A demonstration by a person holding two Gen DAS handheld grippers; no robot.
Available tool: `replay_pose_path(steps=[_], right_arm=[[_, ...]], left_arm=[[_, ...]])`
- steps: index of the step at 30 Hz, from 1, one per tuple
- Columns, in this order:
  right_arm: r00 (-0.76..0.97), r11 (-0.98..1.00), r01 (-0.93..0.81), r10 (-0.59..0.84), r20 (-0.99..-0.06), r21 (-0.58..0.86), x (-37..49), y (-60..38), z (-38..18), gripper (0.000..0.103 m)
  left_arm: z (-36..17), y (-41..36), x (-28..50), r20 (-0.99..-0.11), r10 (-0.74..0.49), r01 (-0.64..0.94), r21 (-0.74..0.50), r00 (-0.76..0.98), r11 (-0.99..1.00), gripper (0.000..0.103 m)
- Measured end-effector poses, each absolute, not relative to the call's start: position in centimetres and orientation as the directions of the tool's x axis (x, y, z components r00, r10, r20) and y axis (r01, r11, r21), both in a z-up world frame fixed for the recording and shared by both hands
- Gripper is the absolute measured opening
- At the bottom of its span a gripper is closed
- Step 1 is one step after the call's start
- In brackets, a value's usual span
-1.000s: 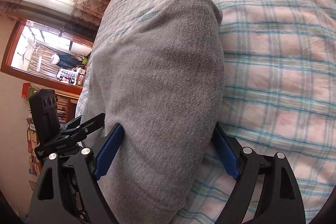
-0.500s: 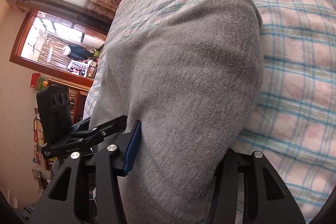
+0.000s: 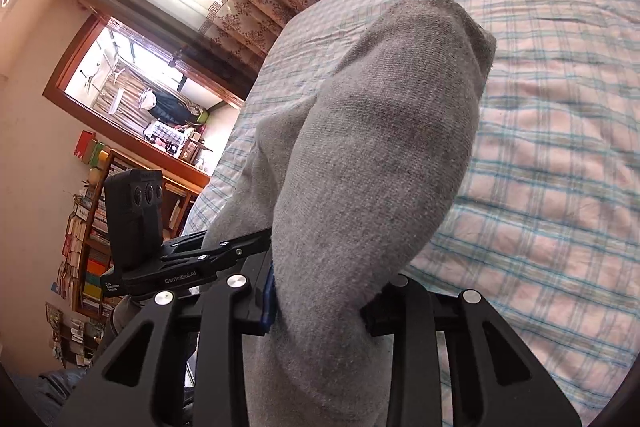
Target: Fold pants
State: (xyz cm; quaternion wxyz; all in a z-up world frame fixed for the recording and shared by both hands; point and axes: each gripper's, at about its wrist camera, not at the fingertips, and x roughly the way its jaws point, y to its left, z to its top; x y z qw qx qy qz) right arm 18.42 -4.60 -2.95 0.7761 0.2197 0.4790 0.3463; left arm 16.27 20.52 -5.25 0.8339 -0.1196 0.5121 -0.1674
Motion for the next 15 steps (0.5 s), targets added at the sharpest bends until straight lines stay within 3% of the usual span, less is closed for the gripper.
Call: replay_pose_path(steps=[9,15], right_arm=[[0.448,0.743,-0.275,0.661,-0.602,0.611,17.7,-15.8,0.3,0.031],[0.507,0.793,-0.216,0.59,-0.629,0.569,19.4,-23.6,-0.3,0.031]], left_arm=[[-3.4,10.3,20.1,-0.774,-0.5,0.292,-0.412,0.387,0.863,0.033],[-4.4,1.9,22.9,-0.777,-0.533,0.356,-0.419,0.335,0.835,0.032]])
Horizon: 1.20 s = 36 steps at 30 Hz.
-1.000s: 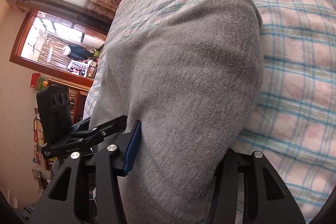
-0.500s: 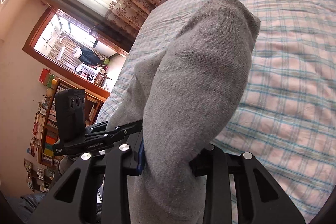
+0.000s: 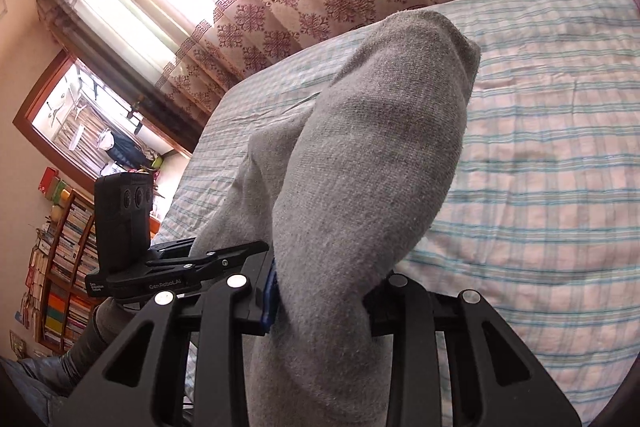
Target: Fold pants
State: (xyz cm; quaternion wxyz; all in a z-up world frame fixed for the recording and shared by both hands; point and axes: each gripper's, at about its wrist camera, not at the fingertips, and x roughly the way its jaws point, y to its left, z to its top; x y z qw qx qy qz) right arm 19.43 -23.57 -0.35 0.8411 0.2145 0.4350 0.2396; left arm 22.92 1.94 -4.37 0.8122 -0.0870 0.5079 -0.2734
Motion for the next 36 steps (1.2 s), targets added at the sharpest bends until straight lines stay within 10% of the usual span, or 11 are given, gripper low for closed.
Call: replay_pose_path(steps=[12,19,36], right_arm=[[0.475,0.85,-0.131,0.506,-0.72,0.511,24.3,-31.9,-6.0,0.036],[0.533,0.921,-0.03,0.344,-0.773,0.389,22.5,-33.7,-6.6,0.066],[0.594,0.991,-0.062,0.134,-0.793,0.121,12.4,-26.3,-5.0,0.073]], left_arm=[[-8.2,-7.3,27.7,-0.82,-0.495,0.368,-0.384,0.286,0.847,0.035],[-9.0,-8.4,28.3,-0.863,-0.37,0.376,-0.234,0.345,0.897,0.081],[-6.3,-6.4,23.4,-0.843,-0.21,0.376,-0.011,0.494,0.926,0.09]])
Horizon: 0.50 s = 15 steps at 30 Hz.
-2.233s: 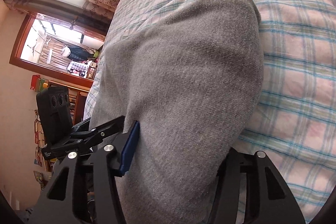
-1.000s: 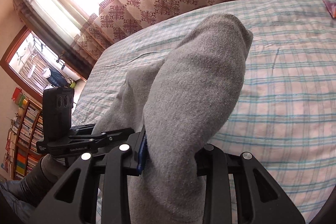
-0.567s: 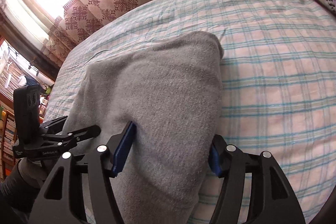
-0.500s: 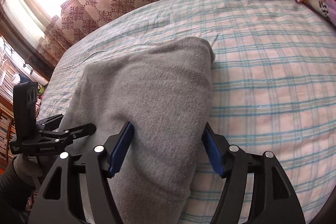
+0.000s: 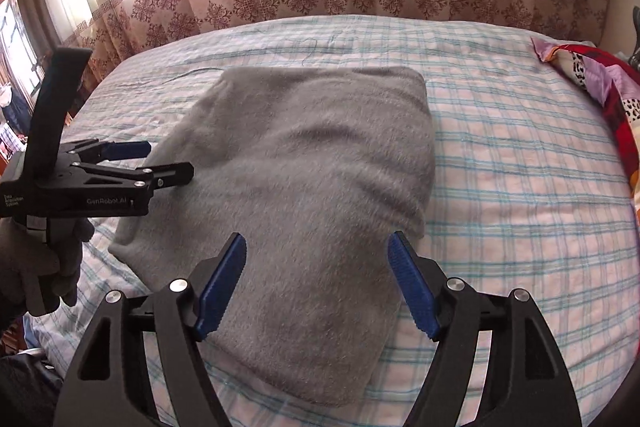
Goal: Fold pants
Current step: 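Open both grippers and release the folded sweatpants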
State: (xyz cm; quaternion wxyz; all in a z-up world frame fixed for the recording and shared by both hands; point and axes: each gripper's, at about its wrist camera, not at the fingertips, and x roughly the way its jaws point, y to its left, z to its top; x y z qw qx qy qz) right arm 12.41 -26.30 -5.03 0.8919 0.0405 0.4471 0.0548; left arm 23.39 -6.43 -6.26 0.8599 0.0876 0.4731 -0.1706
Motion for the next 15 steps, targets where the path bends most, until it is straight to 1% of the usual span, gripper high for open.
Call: replay_pose_path(steps=[5,10,15], right_arm=[[0.563,0.994,-0.026,0.106,-0.819,0.11,12.6,-26.4,-7.4,0.074],[0.567,0.994,-0.015,0.095,-0.818,0.105,12.3,-26.2,-7.6,0.076],[0.583,0.994,-0.006,0.089,-0.808,0.105,11.3,-25.8,-6.3,0.076]], left_arm=[[-7.0,-6.3,22.9,-0.85,-0.203,0.373,-0.009,0.485,0.928,0.091],[-7.2,-6.2,22.6,-0.849,-0.189,0.371,0.008,0.493,0.929,0.093],[-6.5,-6.2,21.6,-0.838,-0.164,0.375,0.052,0.52,0.926,0.093]])
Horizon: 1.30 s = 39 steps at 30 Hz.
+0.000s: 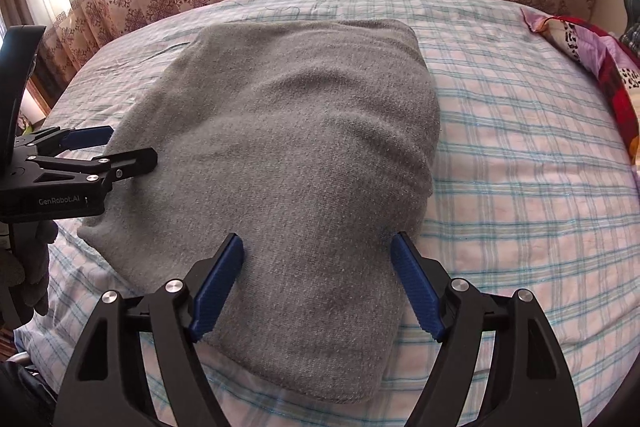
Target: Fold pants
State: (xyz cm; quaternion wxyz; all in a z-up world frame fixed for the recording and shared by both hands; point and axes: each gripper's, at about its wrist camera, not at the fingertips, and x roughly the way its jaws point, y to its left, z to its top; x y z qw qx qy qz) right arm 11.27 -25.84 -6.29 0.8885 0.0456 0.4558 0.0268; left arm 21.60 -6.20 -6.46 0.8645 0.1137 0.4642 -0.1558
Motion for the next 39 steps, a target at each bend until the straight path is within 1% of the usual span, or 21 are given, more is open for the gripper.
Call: replay_pose_path(steps=[5,8,9,16,18,22,27,28,29,31,35,39], right_arm=[[0.603,0.994,-0.003,0.092,-0.793,0.113,9.6,-25.5,-4.9,0.077],[0.602,0.993,-0.004,0.096,-0.793,0.117,8.6,-25.1,-4.6,0.079],[0.602,0.993,-0.002,0.096,-0.793,0.119,8.3,-25.0,-4.6,0.08],[0.539,0.994,0.028,0.077,-0.839,0.109,8.3,-25.3,-7.1,0.081],[0.541,0.992,0.037,0.085,-0.837,0.124,8.1,-25.5,-7.0,0.081],[0.59,0.99,0.04,0.088,-0.803,0.138,7.4,-25.7,-4.7,0.081],[0.641,0.986,0.063,0.078,-0.764,0.153,5.8,-26.0,-2.3,0.082],[0.647,0.987,0.068,0.07,-0.759,0.148,5.6,-26.1,-2.1,0.082],[0.654,0.988,0.071,0.059,-0.754,0.139,5.3,-26.1,-1.8,0.082],[0.669,0.99,0.076,0.037,-0.742,0.118,4.7,-25.9,-1.5,0.086],[0.694,0.993,0.105,-0.029,-0.719,0.062,4.0,-25.7,-1.0,0.087],[0.7,0.988,0.142,-0.054,-0.712,0.065,3.9,-26.3,-1.1,0.087]], left_arm=[[-5.9,-6.3,20.1,-0.826,-0.143,0.379,0.092,0.546,0.921,0.093],[-6.0,-6.3,19.1,-0.831,-0.144,0.388,0.092,0.538,0.917,0.093],[-6.1,-6.3,18.8,-0.832,-0.147,0.391,0.089,0.535,0.916,0.093],[-7.8,-6.0,17.1,-0.844,-0.129,0.394,0.104,0.52,0.913,0.094],[-7.8,-5.9,16.9,-0.843,-0.126,0.392,0.107,0.523,0.914,0.094],[-7.1,-5.8,16.3,-0.837,-0.129,0.385,0.104,0.532,0.917,0.094],[-4.8,-6.0,15.0,-0.81,-0.151,0.386,0.099,0.566,0.917,0.095],[-4.4,-6.1,14.8,-0.806,-0.149,0.383,0.103,0.573,0.918,0.101],[-4.0,-6.2,14.5,-0.801,-0.145,0.379,0.109,0.581,0.919,0.1],[-3.2,-6.6,13.9,-0.791,-0.141,0.377,0.12,0.595,0.918,0.1],[-1.9,-7.3,12.9,-0.776,-0.146,0.38,0.127,0.614,0.916,0.1],[-1.2,-7.9,11.9,-0.756,-0.143,0.382,0.15,0.638,0.912,0.1]])
